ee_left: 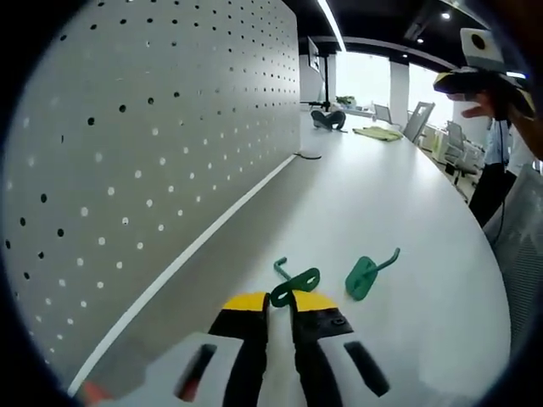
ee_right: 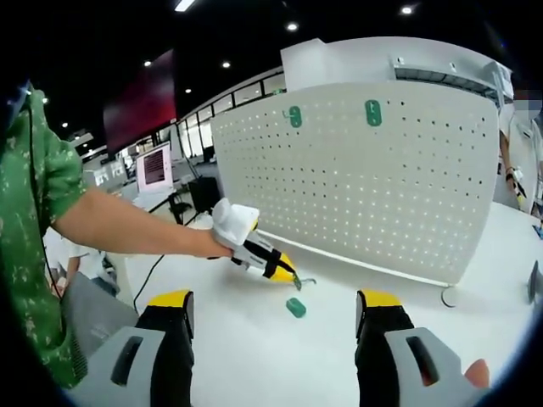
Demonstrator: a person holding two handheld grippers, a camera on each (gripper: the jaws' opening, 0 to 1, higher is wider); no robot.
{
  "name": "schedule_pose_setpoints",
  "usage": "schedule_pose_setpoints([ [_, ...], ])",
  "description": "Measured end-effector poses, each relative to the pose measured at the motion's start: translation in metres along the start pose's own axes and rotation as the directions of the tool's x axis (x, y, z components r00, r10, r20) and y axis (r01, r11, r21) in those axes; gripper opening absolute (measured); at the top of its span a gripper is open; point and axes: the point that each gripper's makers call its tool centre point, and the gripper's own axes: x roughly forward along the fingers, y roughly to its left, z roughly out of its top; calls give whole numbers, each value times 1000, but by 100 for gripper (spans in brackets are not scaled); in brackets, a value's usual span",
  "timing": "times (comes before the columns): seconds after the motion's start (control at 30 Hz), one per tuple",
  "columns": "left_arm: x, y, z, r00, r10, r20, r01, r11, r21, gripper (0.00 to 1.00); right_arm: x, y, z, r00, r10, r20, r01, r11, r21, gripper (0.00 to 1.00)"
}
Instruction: Insert the hook assembly into the mounting plate slot until the hook locks in place.
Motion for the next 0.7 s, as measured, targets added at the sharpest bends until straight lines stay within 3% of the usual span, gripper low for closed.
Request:
schedule_pose_setpoints([
  [0.37, 5, -5, 3, 999, -35, 15, 35, 999, 14, 12, 1, 1, -3, 1000, 0, -7, 0, 1000, 4, 79],
  [0.7, 8, -5, 3, 1000, -29, 13, 28, 999, 26, 9, 1, -2, -3, 1000, -6, -8, 6, 1000, 5, 79],
])
